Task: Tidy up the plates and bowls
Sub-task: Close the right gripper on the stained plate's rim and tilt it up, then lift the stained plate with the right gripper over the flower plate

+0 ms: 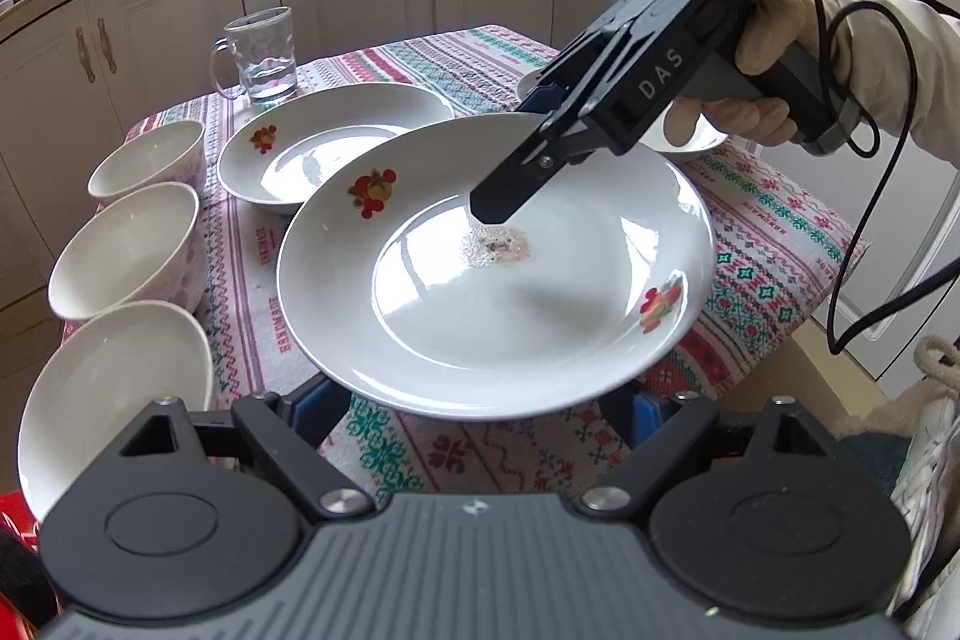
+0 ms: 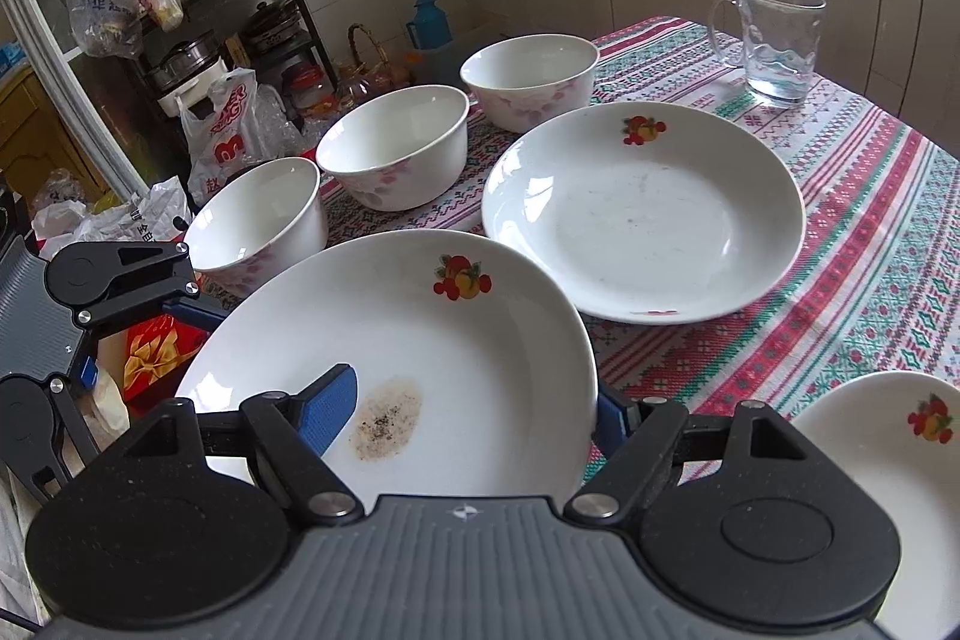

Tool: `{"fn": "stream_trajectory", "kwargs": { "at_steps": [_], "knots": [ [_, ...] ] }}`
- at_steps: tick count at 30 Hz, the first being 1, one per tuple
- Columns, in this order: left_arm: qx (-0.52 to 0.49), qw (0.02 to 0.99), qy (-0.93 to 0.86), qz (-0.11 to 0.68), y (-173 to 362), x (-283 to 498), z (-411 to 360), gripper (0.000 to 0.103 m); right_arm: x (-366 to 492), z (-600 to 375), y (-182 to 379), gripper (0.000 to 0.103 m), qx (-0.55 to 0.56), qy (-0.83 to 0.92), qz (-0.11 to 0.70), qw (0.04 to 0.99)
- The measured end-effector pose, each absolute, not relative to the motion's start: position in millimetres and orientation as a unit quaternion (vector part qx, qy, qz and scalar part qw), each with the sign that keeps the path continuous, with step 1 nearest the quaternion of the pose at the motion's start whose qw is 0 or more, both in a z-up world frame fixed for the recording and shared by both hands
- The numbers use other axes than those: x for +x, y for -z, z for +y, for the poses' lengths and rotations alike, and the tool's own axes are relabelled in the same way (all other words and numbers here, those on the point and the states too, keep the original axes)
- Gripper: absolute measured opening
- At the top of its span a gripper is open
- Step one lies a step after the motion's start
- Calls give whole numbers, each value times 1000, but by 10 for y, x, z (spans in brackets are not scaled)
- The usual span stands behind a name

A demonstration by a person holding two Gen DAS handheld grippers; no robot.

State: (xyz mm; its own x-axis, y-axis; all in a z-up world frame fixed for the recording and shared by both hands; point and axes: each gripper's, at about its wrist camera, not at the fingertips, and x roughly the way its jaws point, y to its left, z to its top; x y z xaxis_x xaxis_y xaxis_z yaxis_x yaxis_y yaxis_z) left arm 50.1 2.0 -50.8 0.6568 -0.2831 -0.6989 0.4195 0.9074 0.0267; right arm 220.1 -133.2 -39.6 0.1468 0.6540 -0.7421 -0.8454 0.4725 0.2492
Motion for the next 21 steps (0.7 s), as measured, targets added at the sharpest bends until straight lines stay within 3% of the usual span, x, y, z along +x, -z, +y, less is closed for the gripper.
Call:
{"fn": "stream_trajectory", "kwargs": {
  "at_steps": [21],
  "knots": [
    [130, 886, 274, 350, 336, 1126, -513, 90, 2360, -2144, 181, 84, -83, -430, 403, 804]
  ]
}}
